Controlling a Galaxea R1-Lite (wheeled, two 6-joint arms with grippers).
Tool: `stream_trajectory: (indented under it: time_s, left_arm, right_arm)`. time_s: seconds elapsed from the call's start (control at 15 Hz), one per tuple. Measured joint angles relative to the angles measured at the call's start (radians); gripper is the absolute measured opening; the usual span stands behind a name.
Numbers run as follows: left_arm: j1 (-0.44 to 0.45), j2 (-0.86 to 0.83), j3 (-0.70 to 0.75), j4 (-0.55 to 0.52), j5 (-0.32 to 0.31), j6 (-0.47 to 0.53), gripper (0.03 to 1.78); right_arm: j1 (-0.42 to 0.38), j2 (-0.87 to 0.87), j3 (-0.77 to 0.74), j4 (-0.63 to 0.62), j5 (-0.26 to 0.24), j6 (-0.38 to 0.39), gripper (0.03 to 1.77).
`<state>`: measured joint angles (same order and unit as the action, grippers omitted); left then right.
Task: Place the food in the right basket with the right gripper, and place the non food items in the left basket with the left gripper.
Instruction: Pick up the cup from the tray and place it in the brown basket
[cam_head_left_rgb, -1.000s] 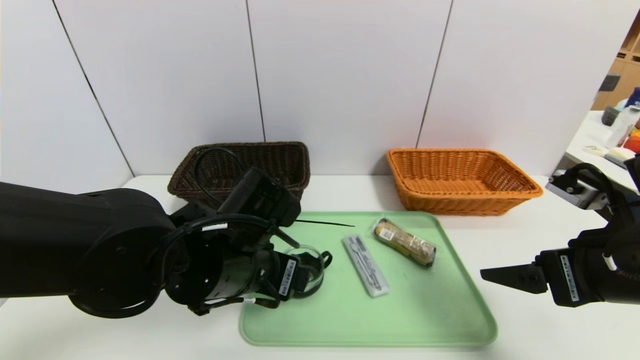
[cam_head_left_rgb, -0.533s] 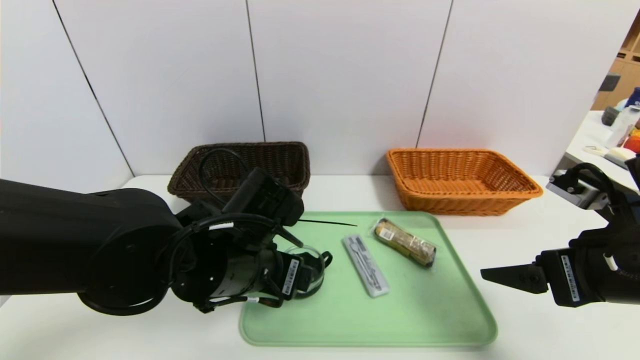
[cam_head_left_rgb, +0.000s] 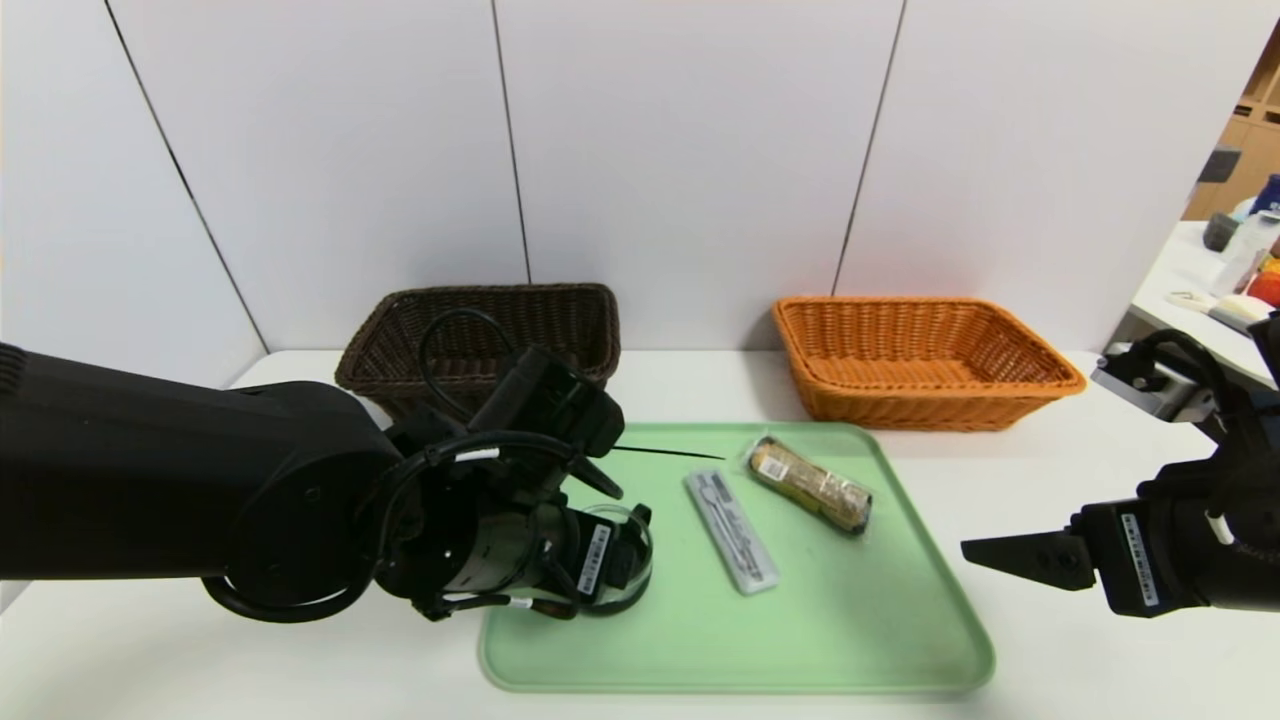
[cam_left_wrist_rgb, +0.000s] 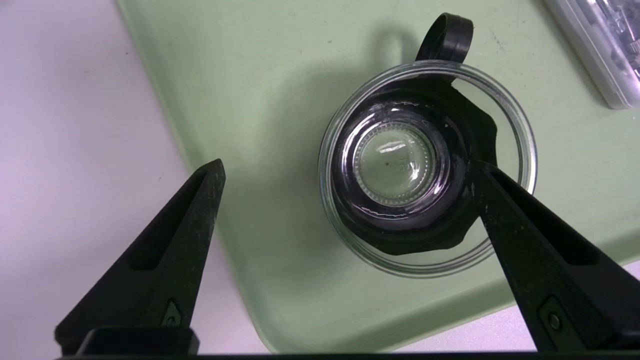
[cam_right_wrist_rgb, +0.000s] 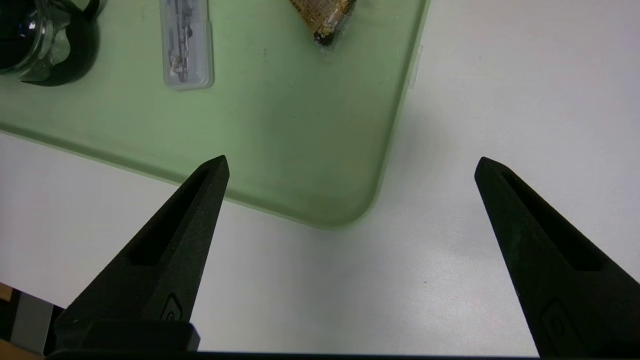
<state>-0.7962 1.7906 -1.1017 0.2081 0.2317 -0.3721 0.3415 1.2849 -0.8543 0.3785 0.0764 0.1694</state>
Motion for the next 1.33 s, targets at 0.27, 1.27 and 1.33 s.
stream_trajectory:
  time_s: [0.27, 1.27, 1.33]
  left_arm:
    - [0.001, 0.002, 0.002, 0.000, 0.001, 0.007, 1.69]
    - [0.009, 0.013, 0.011, -0.004, 0.002, 0.020, 0.53]
    - [0.010, 0.013, 0.011, -0.007, 0.003, 0.019, 0.08]
  right_arm:
    - [0.000, 0.000, 0.001, 0.000, 0.000, 0.000, 1.70]
    - [0.000, -0.005, 0.008, 0.000, 0.000, 0.000, 1.70]
    - [0.000, -0.005, 0.008, 0.000, 0.000, 0.000, 1.70]
